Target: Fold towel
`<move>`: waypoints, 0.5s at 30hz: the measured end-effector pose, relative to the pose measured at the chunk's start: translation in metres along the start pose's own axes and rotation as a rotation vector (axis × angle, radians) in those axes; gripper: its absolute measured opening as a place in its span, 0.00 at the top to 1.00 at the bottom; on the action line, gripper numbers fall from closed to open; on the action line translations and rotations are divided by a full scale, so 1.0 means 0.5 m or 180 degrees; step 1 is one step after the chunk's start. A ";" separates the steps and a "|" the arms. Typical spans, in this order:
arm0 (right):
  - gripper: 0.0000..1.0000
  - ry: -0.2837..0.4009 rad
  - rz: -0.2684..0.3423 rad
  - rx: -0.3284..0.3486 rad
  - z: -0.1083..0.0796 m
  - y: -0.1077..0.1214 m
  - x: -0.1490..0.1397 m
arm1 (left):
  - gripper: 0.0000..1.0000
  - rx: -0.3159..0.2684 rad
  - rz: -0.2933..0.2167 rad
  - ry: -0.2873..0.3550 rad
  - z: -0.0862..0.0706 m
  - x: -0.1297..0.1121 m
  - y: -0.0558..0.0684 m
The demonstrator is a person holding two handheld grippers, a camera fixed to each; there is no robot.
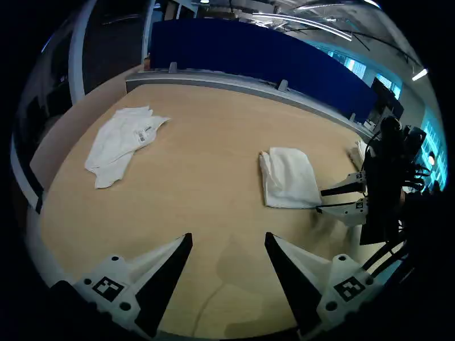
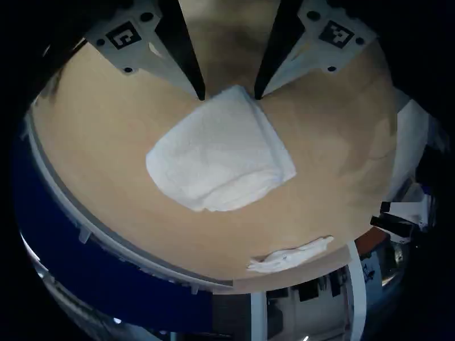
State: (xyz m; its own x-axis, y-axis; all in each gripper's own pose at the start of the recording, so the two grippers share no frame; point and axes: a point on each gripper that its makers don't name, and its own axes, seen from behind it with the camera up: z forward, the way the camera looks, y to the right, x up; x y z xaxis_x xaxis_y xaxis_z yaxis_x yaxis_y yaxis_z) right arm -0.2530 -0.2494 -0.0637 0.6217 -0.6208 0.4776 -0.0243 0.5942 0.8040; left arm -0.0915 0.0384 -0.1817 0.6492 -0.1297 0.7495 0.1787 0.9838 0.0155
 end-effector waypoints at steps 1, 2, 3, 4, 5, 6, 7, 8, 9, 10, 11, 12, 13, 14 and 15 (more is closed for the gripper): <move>0.34 -0.0003 0.0019 -0.0007 0.001 0.000 -0.001 | 0.05 0.0000 -0.0002 0.0000 0.000 0.000 0.000; 0.36 -0.0006 0.0037 -0.0013 0.001 0.000 -0.003 | 0.05 0.0000 -0.0004 0.0001 0.000 0.000 0.000; 0.38 -0.0005 0.0054 -0.0021 0.002 0.000 -0.004 | 0.05 0.0001 -0.0004 0.0000 0.000 -0.001 0.000; 0.40 -0.0002 0.0068 -0.0028 0.002 0.000 -0.005 | 0.05 0.0003 -0.0004 -0.0001 0.000 -0.001 0.000; 0.43 0.0000 0.0081 -0.0035 0.002 0.000 -0.006 | 0.05 0.0004 -0.0003 -0.0002 0.000 -0.002 0.001; 0.45 0.0000 0.0091 -0.0039 0.002 -0.001 -0.007 | 0.05 0.0004 -0.0002 -0.0003 0.000 -0.002 0.001; 0.47 0.0000 0.0101 -0.0041 0.003 -0.001 -0.008 | 0.05 0.0004 0.0000 -0.0003 0.001 -0.002 0.001; 0.49 -0.0001 0.0110 -0.0042 0.003 -0.002 -0.009 | 0.05 0.0004 0.0001 -0.0004 0.001 -0.002 0.001; 0.51 0.0001 0.0119 -0.0044 0.004 -0.002 -0.009 | 0.05 0.0005 0.0003 -0.0005 0.001 -0.002 0.001; 0.53 0.0006 0.0130 -0.0048 0.005 -0.003 -0.008 | 0.05 0.0006 0.0004 -0.0006 0.002 -0.003 0.001; 0.55 0.0010 0.0140 -0.0050 0.006 -0.003 -0.008 | 0.05 0.0007 0.0005 -0.0007 0.002 -0.003 0.002; 0.58 0.0013 0.0153 -0.0055 0.007 -0.003 -0.007 | 0.05 0.0007 0.0005 -0.0009 0.002 -0.003 0.002; 0.62 0.0015 0.0169 -0.0060 0.008 -0.002 -0.007 | 0.05 0.0005 0.0005 -0.0011 0.003 -0.003 0.003; 0.65 0.0018 0.0184 -0.0065 0.010 -0.002 -0.007 | 0.05 0.0004 0.0004 -0.0012 0.003 -0.003 0.004; 0.68 0.0021 0.0200 -0.0066 0.010 -0.001 -0.006 | 0.05 0.0003 0.0004 -0.0013 0.003 -0.004 0.004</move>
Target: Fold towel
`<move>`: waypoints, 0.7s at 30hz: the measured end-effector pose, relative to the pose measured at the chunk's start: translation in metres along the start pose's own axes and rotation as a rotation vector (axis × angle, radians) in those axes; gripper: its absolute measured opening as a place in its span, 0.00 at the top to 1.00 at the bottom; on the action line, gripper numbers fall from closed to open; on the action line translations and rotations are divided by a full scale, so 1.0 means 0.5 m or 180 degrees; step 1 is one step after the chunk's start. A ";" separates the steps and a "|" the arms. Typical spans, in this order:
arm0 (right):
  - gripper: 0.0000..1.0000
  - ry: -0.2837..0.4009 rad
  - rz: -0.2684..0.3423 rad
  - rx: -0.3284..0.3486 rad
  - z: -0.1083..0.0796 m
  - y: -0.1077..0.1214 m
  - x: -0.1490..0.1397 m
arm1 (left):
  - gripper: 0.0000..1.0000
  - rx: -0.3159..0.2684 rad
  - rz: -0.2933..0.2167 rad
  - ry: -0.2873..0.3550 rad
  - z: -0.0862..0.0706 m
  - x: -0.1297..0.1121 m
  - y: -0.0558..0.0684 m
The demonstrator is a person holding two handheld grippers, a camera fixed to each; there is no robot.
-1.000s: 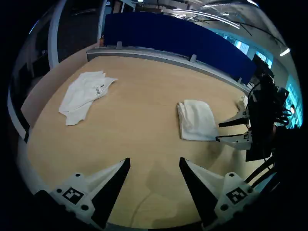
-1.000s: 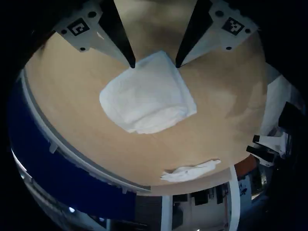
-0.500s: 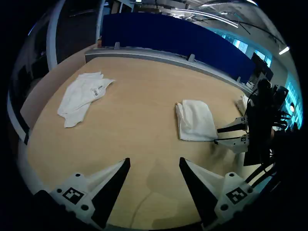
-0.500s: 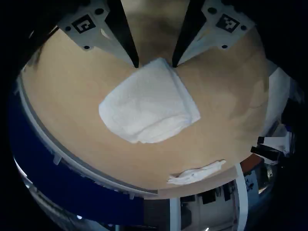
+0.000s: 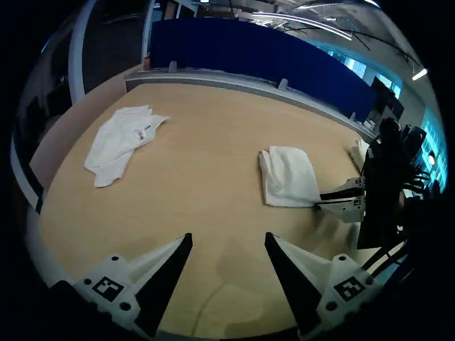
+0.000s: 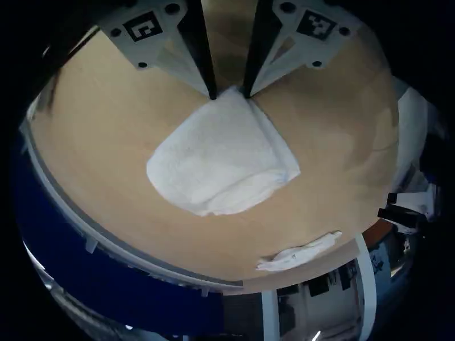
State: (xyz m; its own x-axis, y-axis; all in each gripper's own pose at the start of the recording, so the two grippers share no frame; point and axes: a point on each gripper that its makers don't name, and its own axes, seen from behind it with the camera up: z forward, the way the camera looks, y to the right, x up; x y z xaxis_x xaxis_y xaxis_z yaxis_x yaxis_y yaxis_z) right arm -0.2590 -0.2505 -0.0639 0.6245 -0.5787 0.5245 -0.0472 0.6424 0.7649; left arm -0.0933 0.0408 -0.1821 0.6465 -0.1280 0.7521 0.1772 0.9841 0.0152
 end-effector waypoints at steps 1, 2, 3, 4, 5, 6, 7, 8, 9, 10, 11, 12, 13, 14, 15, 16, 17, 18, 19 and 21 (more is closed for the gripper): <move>0.72 0.0003 0.0019 0.0002 0.000 0.000 0.000 | 0.05 0.0000 0.0000 0.0000 0.000 0.000 0.000; 0.75 0.0006 0.0036 0.0004 0.001 0.001 0.001 | 0.05 0.0000 0.0000 0.0001 0.000 0.000 0.001; 0.76 0.0008 0.0053 0.0008 0.001 0.001 0.001 | 0.05 -0.0001 0.0001 0.0001 0.000 0.000 0.001; 0.78 0.0010 0.0074 0.0014 0.000 0.000 0.002 | 0.05 -0.0001 0.0002 0.0000 0.000 0.000 0.002; 0.85 0.0012 0.0093 0.0019 0.000 0.000 0.003 | 0.05 -0.0002 0.0003 0.0000 0.001 -0.001 0.002; 0.92 0.0012 0.0109 0.0010 0.001 0.001 0.003 | 0.05 0.0000 0.0005 0.0000 0.001 -0.001 0.002; 0.92 0.0012 0.0125 -0.0011 0.002 0.004 0.002 | 0.05 0.0003 0.0007 0.0000 0.002 -0.001 0.001; 0.93 0.0012 0.0140 -0.0030 0.002 0.006 0.002 | 0.05 0.0005 0.0009 0.0000 0.002 -0.001 0.001; 0.93 0.0014 0.0147 -0.0026 0.002 0.006 0.002 | 0.05 0.0006 0.0010 0.0000 0.002 -0.001 0.001; 0.93 0.0019 0.0150 -0.0007 0.000 0.003 0.003 | 0.05 0.0005 0.0010 -0.0001 0.003 -0.001 0.001; 0.94 0.0023 0.0153 0.0009 -0.001 0.001 0.005 | 0.05 0.0004 0.0011 -0.0002 0.003 -0.001 0.001; 0.94 0.0029 0.0148 0.0017 -0.004 0.001 0.006 | 0.05 0.0004 0.0010 -0.0002 0.003 0.000 0.001; 0.94 0.0036 0.0137 0.0018 -0.007 0.000 0.008 | 0.05 0.0004 0.0010 -0.0001 0.003 0.000 0.001; 0.94 0.0042 0.0127 0.0020 -0.010 0.000 0.010 | 0.05 0.0003 0.0009 -0.0001 0.002 0.000 0.001; 0.94 0.0053 0.0112 0.0012 -0.014 0.001 0.014 | 0.05 0.0003 0.0010 0.0000 0.002 0.000 0.001; 0.94 0.0070 0.0091 -0.0003 -0.020 0.003 0.019 | 0.05 0.0003 0.0011 0.0003 0.002 0.001 0.001; 0.94 0.0084 0.0072 -0.0016 -0.024 0.004 0.024 | 0.05 0.0003 0.0012 0.0005 0.002 0.002 0.001; 0.94 0.0107 0.0051 -0.0031 -0.030 0.007 0.031 | 0.05 0.0002 0.0013 0.0008 0.002 0.003 0.001; 0.94 0.0139 0.0026 -0.0050 -0.036 0.010 0.041 | 0.05 0.0002 0.0016 0.0013 0.001 0.005 0.001; 0.94 0.0201 -0.0013 -0.0080 -0.049 0.015 0.061 | 0.05 0.0001 0.0019 0.0023 0.001 0.009 0.001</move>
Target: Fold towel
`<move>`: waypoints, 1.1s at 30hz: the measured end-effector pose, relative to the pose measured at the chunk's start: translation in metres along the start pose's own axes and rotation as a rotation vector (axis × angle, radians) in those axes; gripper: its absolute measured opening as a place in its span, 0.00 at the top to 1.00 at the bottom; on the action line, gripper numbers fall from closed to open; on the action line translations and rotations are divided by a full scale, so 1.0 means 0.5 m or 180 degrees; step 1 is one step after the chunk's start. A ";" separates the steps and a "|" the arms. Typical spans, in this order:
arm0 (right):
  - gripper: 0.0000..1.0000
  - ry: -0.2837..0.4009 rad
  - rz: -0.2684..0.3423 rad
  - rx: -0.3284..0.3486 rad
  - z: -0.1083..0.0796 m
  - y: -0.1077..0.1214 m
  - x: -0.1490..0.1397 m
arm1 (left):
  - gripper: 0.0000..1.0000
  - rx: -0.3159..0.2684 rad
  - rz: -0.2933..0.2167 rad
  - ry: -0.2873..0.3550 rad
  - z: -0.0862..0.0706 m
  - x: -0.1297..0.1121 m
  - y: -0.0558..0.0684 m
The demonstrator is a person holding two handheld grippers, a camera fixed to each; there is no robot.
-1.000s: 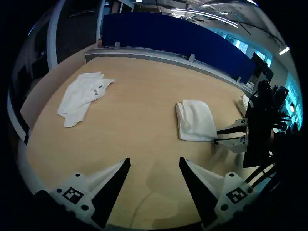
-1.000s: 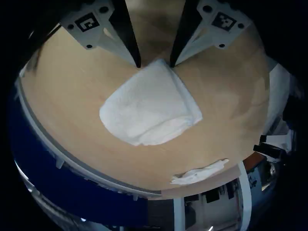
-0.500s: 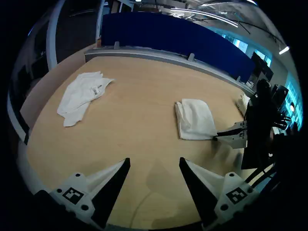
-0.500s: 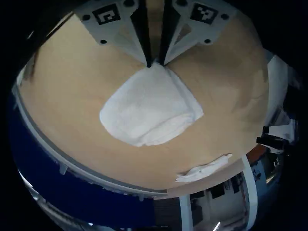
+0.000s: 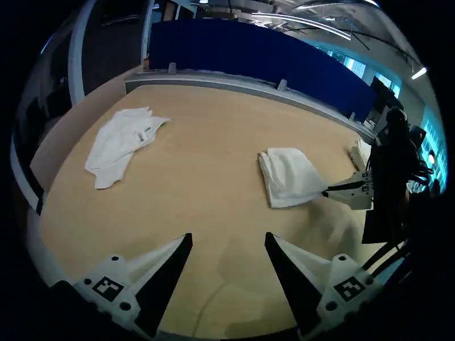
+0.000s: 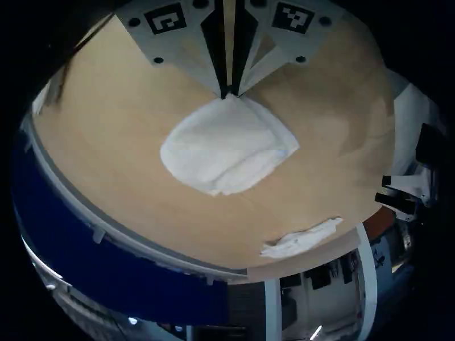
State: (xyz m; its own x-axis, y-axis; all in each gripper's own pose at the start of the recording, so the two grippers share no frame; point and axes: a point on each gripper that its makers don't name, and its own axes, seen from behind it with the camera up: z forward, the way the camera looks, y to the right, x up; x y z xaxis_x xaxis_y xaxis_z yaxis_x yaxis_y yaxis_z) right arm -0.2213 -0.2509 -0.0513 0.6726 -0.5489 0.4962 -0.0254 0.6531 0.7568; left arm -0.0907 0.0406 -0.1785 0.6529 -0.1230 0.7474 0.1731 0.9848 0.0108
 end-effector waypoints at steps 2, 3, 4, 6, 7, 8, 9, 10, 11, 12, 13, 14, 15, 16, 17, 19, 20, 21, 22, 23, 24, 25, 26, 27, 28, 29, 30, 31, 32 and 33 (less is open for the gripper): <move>0.94 0.0081 -0.0026 -0.0022 -0.013 0.007 0.029 | 0.05 -0.0002 0.0002 0.0012 -0.001 0.005 0.000; 0.94 0.0126 -0.0034 -0.0031 -0.020 0.010 0.044 | 0.05 -0.0003 0.0003 0.0020 -0.002 0.007 0.001; 0.94 0.0181 -0.0041 -0.0041 -0.028 0.014 0.062 | 0.05 -0.0005 0.0005 0.0030 -0.002 0.011 0.001; 0.95 0.0276 -0.0052 -0.0060 -0.043 0.022 0.094 | 0.05 -0.0007 0.0007 0.0049 -0.003 0.017 0.001; 0.94 0.0327 -0.0059 -0.0072 -0.052 0.027 0.112 | 0.05 -0.0009 0.0009 0.0060 -0.003 0.021 0.002; 0.94 0.0372 -0.0065 -0.0083 -0.061 0.032 0.128 | 0.05 -0.0011 0.0011 0.0070 -0.004 0.025 0.002; 0.94 0.0415 -0.0075 -0.0094 -0.069 0.036 0.144 | 0.05 -0.0012 0.0013 0.0080 -0.004 0.028 0.002; 0.94 0.0462 -0.0091 -0.0108 -0.079 0.040 0.160 | 0.05 -0.0012 0.0017 0.0093 -0.004 0.032 0.003; 0.95 0.0503 -0.0104 -0.0120 -0.087 0.044 0.175 | 0.05 -0.0012 0.0021 0.0105 -0.005 0.036 0.003; 0.95 0.0542 -0.0118 -0.0131 -0.096 0.048 0.189 | 0.05 -0.0014 0.0024 0.0115 -0.005 0.040 0.003; 0.95 0.0583 -0.0133 -0.0144 -0.106 0.051 0.203 | 0.05 -0.0015 0.0026 0.0127 -0.005 0.044 0.003; 0.95 0.0620 -0.0146 -0.0155 -0.114 0.054 0.216 | 0.05 -0.0017 0.0027 0.0137 -0.005 0.047 0.003; 0.95 0.0654 -0.0156 -0.0164 -0.123 0.057 0.228 | 0.05 -0.0019 0.0028 0.0146 -0.005 0.050 0.003; 0.95 0.0691 -0.0164 -0.0173 -0.133 0.060 0.241 | 0.05 -0.0022 0.0029 0.0155 -0.006 0.054 0.004; 0.95 0.0724 -0.0171 -0.0182 -0.142 0.063 0.253 | 0.05 -0.0025 0.0029 0.0163 -0.006 0.057 0.004; 0.95 0.0779 -0.0180 -0.0203 -0.159 0.069 0.272 | 0.05 -0.0032 0.0032 0.0179 -0.006 0.062 0.006; 0.95 0.0804 -0.0184 -0.0214 -0.167 0.072 0.280 | 0.05 -0.0036 0.0034 0.0186 -0.006 0.064 0.007; 0.95 0.0822 -0.0186 -0.0229 -0.174 0.076 0.286 | 0.05 -0.0040 0.0037 0.0192 -0.007 0.066 0.008; 0.95 0.0838 -0.0186 -0.0248 -0.180 0.081 0.290 | 0.05 -0.0045 0.0041 0.0197 -0.007 0.067 0.009; 0.95 0.0852 -0.0187 -0.0266 -0.186 0.085 0.294 | 0.05 -0.0050 0.0045 0.0203 -0.007 0.069 0.011; 0.95 0.0863 -0.0183 -0.0280 -0.191 0.088 0.297 | 0.05 -0.0055 0.0049 0.0207 -0.007 0.070 0.013; 0.95 0.0872 -0.0174 -0.0296 -0.195 0.093 0.298 | 0.05 -0.0063 0.0052 0.0212 -0.007 0.072 0.015; 0.95 0.0881 -0.0167 -0.0309 -0.199 0.097 0.299 | 0.05 -0.0069 0.0055 0.0216 -0.007 0.073 0.018; 0.95 0.0890 -0.0156 -0.0321 -0.203 0.100 0.299 | 0.05 -0.0076 0.0058 0.0220 -0.007 0.074 0.020; 0.95 0.0900 -0.0141 -0.0333 -0.208 0.105 0.299 | 0.05 -0.0084 0.0061 0.0223 -0.008 0.076 0.023; 0.95 0.0909 -0.0128 -0.0345 -0.211 0.109 0.300 | 0.05 -0.0092 0.0064 0.0226 -0.008 0.077 0.025; 0.95 0.0916 -0.0114 -0.0356 -0.215 0.113 0.299 | 0.05 -0.0098 0.0067 0.0228 -0.009 0.078 0.027; 0.95 0.0922 -0.0099 -0.0370 -0.218 0.117 0.298 | 0.05 -0.0105 0.0071 0.0229 -0.009 0.079 0.029; 0.95 0.0927 -0.0086 -0.0382 -0.222 0.121 0.297 | 0.05 -0.0110 0.0075 0.0230 -0.009 0.080 0.031; 0.95 0.0932 -0.0072 -0.0395 -0.225 0.126 0.296 | 0.05 -0.0116 0.0079 0.0231 -0.009 0.081 0.033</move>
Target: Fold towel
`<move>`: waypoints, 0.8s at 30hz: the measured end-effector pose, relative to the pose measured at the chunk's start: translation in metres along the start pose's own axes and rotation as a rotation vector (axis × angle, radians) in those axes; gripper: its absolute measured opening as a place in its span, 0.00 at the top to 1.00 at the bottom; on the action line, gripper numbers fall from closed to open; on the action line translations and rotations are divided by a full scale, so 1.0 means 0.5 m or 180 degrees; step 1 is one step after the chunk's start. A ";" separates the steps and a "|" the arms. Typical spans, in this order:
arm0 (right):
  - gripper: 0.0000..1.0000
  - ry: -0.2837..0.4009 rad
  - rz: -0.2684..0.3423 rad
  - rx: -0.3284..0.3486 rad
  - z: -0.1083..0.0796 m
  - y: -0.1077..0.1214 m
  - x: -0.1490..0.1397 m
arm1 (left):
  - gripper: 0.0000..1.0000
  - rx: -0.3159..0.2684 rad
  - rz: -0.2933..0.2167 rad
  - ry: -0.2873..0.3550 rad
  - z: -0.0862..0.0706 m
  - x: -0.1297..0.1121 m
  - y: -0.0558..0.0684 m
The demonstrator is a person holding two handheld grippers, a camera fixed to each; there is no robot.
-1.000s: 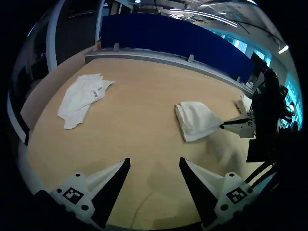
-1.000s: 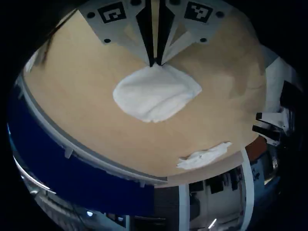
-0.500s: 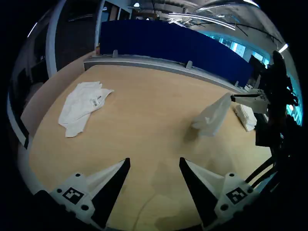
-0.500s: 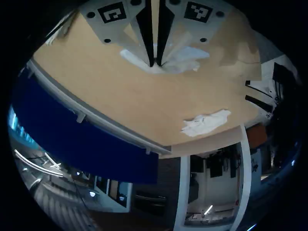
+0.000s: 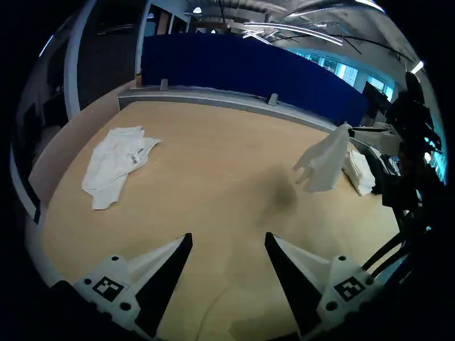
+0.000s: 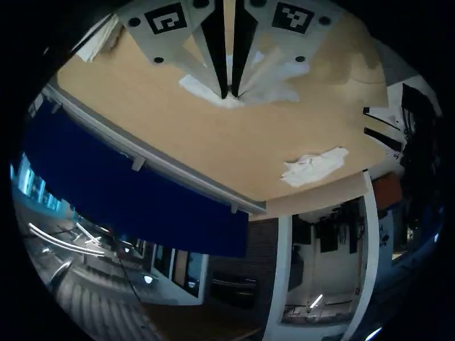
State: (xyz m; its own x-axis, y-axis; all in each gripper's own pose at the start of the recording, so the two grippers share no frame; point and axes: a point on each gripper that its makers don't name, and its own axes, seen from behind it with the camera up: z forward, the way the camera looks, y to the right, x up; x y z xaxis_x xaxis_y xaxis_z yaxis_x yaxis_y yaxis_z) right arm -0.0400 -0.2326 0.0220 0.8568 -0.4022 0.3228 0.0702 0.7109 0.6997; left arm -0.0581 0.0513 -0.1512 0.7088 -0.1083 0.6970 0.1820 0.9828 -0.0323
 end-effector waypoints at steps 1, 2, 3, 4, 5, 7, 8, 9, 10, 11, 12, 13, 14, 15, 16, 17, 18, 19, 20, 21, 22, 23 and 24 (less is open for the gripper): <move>0.95 0.0005 0.0014 -0.0016 -0.003 0.006 0.000 | 0.05 -0.0006 0.0006 0.0000 0.000 0.001 0.002; 0.95 0.0009 0.0027 -0.0030 -0.006 0.011 0.000 | 0.05 -0.0012 0.0010 0.0001 0.001 0.001 0.003; 0.95 0.0012 0.0038 -0.0044 -0.009 0.016 -0.001 | 0.05 -0.0017 0.0016 0.0001 0.001 0.002 0.005; 0.95 0.0014 0.0049 -0.0060 -0.013 0.023 -0.001 | 0.05 -0.0022 0.0021 0.0000 0.002 0.002 0.006; 0.95 0.0017 0.0060 -0.0074 -0.017 0.028 -0.001 | 0.05 -0.0027 0.0026 -0.0001 0.002 0.002 0.008; 0.95 0.0011 0.0068 -0.0109 -0.025 0.044 -0.003 | 0.05 -0.0033 0.0036 -0.0004 0.003 0.003 0.010; 0.95 0.0008 0.0070 -0.0126 -0.029 0.052 -0.005 | 0.05 -0.0036 0.0041 -0.0006 0.003 0.003 0.011; 0.95 0.0006 0.0075 -0.0144 -0.034 0.061 -0.006 | 0.05 -0.0039 0.0045 -0.0008 0.003 0.003 0.013; 0.95 0.0005 0.0083 -0.0164 -0.038 0.072 -0.006 | 0.05 -0.0042 0.0049 -0.0012 0.003 0.004 0.014; 0.95 0.0004 0.0089 -0.0182 -0.043 0.082 -0.007 | 0.05 -0.0045 0.0053 -0.0016 0.003 0.004 0.016; 0.95 0.0005 0.0098 -0.0201 -0.047 0.093 -0.007 | 0.05 -0.0049 0.0058 -0.0019 0.003 0.004 0.018; 0.95 0.0007 0.0110 -0.0223 -0.052 0.106 -0.007 | 0.05 -0.0053 0.0064 -0.0022 0.003 0.005 0.020; 0.95 0.0008 0.0121 -0.0243 -0.056 0.117 -0.008 | 0.05 -0.0057 0.0070 -0.0024 0.004 0.005 0.022; 0.95 0.0009 0.0132 -0.0262 -0.060 0.129 -0.008 | 0.05 -0.0061 0.0076 -0.0028 0.004 0.005 0.024; 0.95 0.0010 0.0146 -0.0283 -0.065 0.142 -0.008 | 0.05 -0.0065 0.0084 -0.0033 0.005 0.005 0.027; 0.95 0.0011 0.0158 -0.0302 -0.069 0.154 -0.009 | 0.05 -0.0068 0.0091 -0.0038 0.006 0.006 0.029; 0.95 0.0011 0.0166 -0.0323 -0.074 0.168 -0.010 | 0.05 -0.0071 0.0098 -0.0042 0.007 0.006 0.032; 0.95 0.0010 0.0174 -0.0347 -0.080 0.184 -0.011 | 0.05 -0.0074 0.0106 -0.0047 0.009 0.006 0.035; 0.95 0.0010 0.0181 -0.0369 -0.085 0.198 -0.012 | 0.05 -0.0077 0.0113 -0.0051 0.010 0.007 0.037; 0.95 0.0007 0.0187 -0.0393 -0.090 0.213 -0.013 | 0.05 -0.0079 0.0118 -0.0053 0.011 0.007 0.040; 0.95 0.0002 0.0192 -0.0423 -0.096 0.231 -0.014 | 0.05 -0.0082 0.0123 -0.0055 0.013 0.009 0.043; 0.95 -0.0003 0.0197 -0.0450 -0.101 0.247 -0.015 | 0.05 -0.0084 0.0128 -0.0057 0.014 0.010 0.046; 0.95 -0.0007 0.0200 -0.0476 -0.106 0.262 -0.016 | 0.05 -0.0086 0.0131 -0.0059 0.016 0.011 0.049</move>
State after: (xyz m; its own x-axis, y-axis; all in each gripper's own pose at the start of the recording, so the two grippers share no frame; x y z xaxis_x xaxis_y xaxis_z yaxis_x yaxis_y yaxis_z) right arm -0.0105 -0.1055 0.0773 0.8608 -0.3554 0.3644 0.0919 0.8126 0.5755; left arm -0.0551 0.0759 -0.1425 0.7034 -0.0650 0.7078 0.1716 0.9819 -0.0803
